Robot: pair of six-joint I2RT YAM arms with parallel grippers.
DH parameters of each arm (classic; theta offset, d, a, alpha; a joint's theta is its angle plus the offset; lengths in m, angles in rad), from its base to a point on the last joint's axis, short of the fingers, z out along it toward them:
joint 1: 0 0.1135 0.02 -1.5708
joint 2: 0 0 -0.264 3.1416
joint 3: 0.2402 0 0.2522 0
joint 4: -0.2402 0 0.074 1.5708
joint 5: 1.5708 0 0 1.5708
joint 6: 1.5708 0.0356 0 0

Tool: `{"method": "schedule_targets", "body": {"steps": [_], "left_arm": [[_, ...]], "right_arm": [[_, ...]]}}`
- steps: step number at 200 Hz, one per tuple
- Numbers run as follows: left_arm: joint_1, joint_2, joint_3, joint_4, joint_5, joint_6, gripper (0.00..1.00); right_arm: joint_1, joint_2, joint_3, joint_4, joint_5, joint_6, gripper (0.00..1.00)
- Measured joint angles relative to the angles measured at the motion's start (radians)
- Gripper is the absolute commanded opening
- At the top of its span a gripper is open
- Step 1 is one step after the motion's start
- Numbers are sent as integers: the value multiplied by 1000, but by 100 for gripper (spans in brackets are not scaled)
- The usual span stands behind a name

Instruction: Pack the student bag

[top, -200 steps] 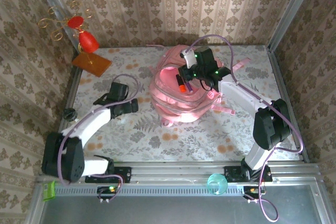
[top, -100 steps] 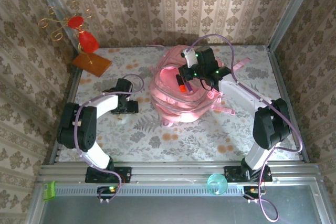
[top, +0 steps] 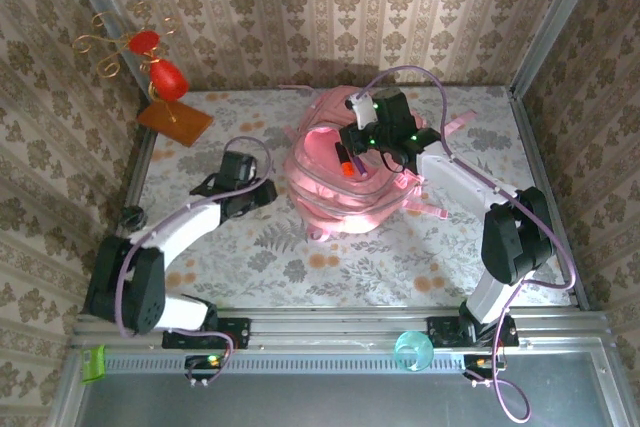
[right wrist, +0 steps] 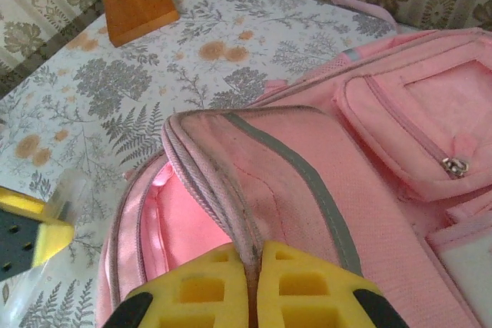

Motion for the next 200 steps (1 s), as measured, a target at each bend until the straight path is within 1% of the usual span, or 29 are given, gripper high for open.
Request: {"method": "schedule_targets", "body": {"steps": [12, 27, 42, 53, 72, 93, 108, 139, 162, 200], "left_arm": [[-74, -13, 24, 74, 7, -78, 32], [-153, 26, 81, 163, 10, -170, 32], [-198, 99, 148, 237, 9, -245, 32], [-215, 160, 196, 285, 9, -294, 31], [-226, 246, 244, 348, 1, -373, 32], [-229, 299, 263, 380, -28, -434, 42], [-235, 315, 264, 397, -54, -468, 55], [-247, 322, 264, 438, -85, -514, 68], [-248, 322, 264, 443, -88, -517, 70], [-254, 290, 232, 455, -89, -510, 69]], "right_arm": [[0, 0, 0, 0, -5, 5, 0], [0, 0, 0, 0, -9, 13, 0], [0, 0, 0, -2, -11, 17, 0], [0, 0, 0, -3, -11, 17, 0], [0, 0, 2, -6, -11, 19, 0], [0, 0, 10, -12, -11, 19, 0], [0, 1, 20, -27, -11, 19, 0], [0, 5, 32, -42, -11, 19, 0], [0, 5, 42, -50, -11, 19, 0], [0, 5, 42, -56, -11, 19, 0]]}}
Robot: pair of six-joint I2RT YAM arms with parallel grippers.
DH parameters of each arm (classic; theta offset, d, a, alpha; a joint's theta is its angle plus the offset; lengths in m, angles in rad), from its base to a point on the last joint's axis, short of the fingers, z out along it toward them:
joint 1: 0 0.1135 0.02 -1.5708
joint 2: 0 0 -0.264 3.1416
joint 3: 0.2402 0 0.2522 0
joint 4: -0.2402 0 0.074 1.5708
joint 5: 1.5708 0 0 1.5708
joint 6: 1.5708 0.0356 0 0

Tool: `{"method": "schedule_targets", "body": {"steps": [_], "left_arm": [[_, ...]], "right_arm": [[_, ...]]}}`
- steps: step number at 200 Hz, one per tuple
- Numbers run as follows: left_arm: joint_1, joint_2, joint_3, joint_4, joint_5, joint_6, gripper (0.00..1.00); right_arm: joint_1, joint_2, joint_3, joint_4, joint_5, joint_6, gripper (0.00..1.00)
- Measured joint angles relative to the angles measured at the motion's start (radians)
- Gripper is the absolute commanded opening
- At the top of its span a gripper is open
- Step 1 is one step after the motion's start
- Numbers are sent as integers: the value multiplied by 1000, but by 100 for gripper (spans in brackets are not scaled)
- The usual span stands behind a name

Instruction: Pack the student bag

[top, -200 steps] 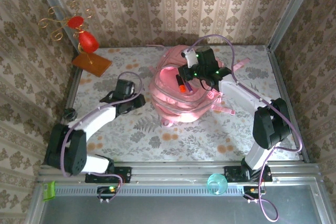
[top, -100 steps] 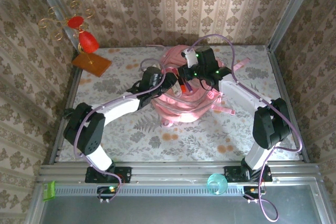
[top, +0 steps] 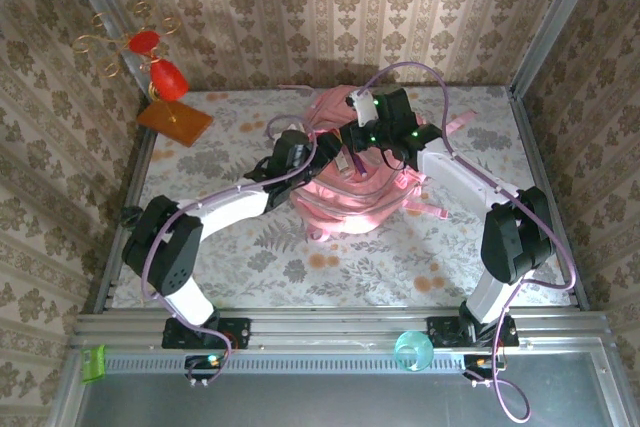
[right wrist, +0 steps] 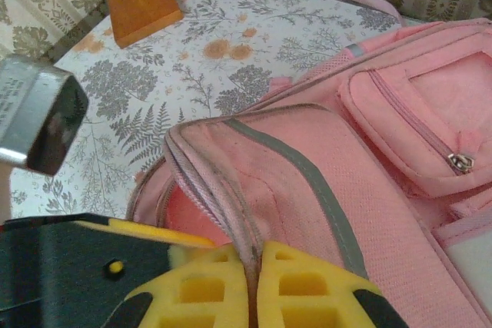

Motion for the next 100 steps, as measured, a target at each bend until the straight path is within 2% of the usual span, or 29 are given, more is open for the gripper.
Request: {"method": "schedule_targets", "body": {"steps": [27, 78, 100], "left_arm": [[-18, -59, -40, 3, -4, 3, 66], [-38, -43, -50, 10, 20, -14, 40], [-39, -13, -48, 8, 27, -19, 34]], "right_arm": [[0, 0, 0, -1, 0, 0, 0], [0, 1, 0, 0, 0, 0, 0], [0, 2, 6, -3, 0, 0, 0]]}}
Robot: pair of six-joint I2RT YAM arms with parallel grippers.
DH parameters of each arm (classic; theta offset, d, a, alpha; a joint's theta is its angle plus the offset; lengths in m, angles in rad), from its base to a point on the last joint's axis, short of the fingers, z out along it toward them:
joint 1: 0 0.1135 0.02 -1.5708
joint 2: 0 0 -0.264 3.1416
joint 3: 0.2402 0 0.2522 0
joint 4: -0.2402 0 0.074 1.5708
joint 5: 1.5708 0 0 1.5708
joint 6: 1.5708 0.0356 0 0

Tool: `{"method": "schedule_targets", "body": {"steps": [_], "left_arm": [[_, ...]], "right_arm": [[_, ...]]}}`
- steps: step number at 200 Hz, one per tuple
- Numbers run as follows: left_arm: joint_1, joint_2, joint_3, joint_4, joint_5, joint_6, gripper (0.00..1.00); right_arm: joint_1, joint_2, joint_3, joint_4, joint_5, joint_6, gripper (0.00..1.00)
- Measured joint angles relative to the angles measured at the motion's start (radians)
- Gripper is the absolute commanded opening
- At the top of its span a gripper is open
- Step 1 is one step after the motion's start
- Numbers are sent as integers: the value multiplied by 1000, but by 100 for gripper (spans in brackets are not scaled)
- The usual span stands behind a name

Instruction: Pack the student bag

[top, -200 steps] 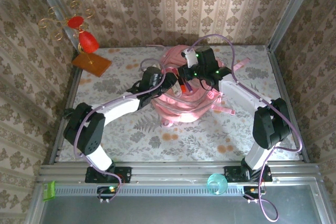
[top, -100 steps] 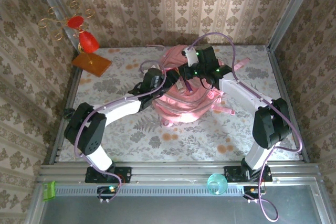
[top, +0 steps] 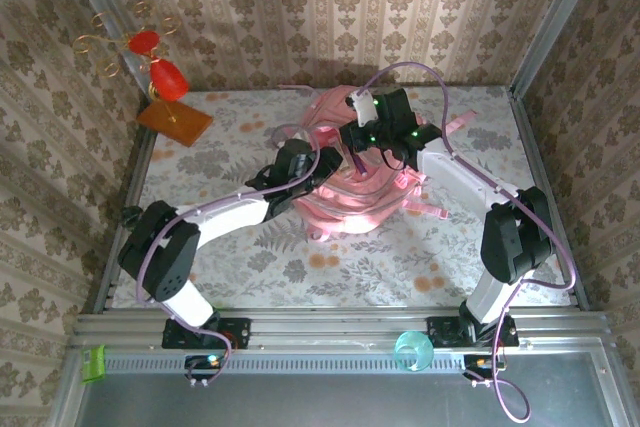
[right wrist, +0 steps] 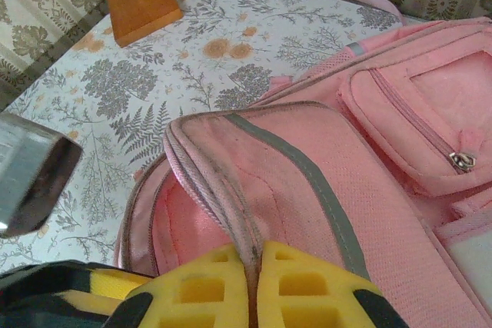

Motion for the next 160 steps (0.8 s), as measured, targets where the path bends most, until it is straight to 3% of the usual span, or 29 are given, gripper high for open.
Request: {"method": "schedule_targets", "body": {"steps": [100, 134, 160], "left_arm": [[-21, 154, 102, 80, -8, -8, 30], [-19, 153, 111, 92, -9, 5, 40], [-17, 48, -6, 98, -15, 33, 51]], "right_arm": [[2, 26, 41, -28, -12, 17, 0], [2, 26, 41, -29, -7, 15, 0], [-3, 25, 40, -35, -6, -8, 0]]}}
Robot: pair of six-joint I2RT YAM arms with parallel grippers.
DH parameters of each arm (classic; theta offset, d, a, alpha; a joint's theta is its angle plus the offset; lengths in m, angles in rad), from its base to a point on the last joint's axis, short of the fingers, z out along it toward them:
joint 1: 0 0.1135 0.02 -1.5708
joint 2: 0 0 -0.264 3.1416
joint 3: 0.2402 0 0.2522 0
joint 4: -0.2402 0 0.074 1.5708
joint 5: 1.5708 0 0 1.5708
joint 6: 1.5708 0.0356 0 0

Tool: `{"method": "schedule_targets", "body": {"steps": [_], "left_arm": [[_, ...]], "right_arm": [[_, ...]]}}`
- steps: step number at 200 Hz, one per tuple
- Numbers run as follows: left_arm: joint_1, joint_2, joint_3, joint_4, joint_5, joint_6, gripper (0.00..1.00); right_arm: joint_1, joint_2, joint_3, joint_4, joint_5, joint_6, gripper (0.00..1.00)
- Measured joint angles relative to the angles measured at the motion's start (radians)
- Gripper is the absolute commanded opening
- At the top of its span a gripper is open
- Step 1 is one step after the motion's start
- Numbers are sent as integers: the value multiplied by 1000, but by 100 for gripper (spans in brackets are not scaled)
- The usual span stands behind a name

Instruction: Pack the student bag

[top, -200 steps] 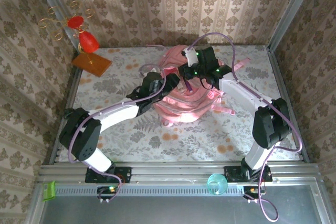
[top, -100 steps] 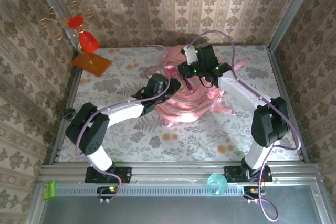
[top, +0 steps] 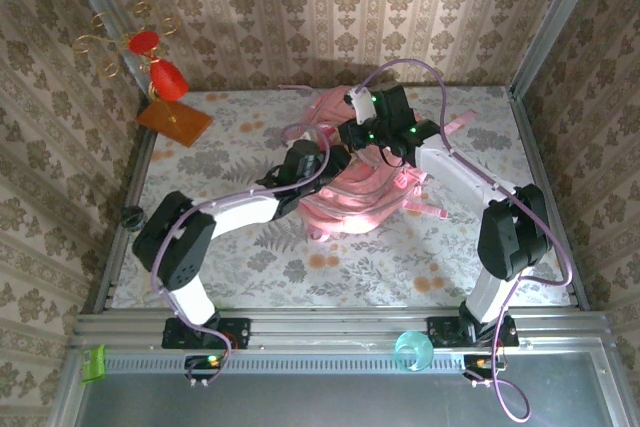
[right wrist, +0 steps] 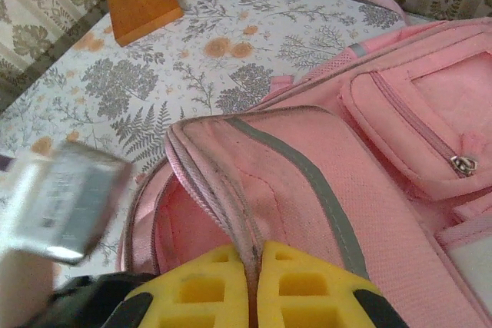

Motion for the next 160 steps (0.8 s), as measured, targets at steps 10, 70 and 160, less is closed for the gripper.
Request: {"method": "schedule_targets", "body": {"steps": [10, 70, 160], "left_arm": [[2, -65, -54, -10, -5, 15, 55], [107, -463, -257, -171, -33, 142, 64], [201, -260, 87, -431, 42, 534, 56]], "right_arm": [[0, -4, -8, -3, 3, -15, 0], [3, -137, -207, -11, -22, -106, 4], [5, -481, -642, 16, -152, 15, 52]]}}
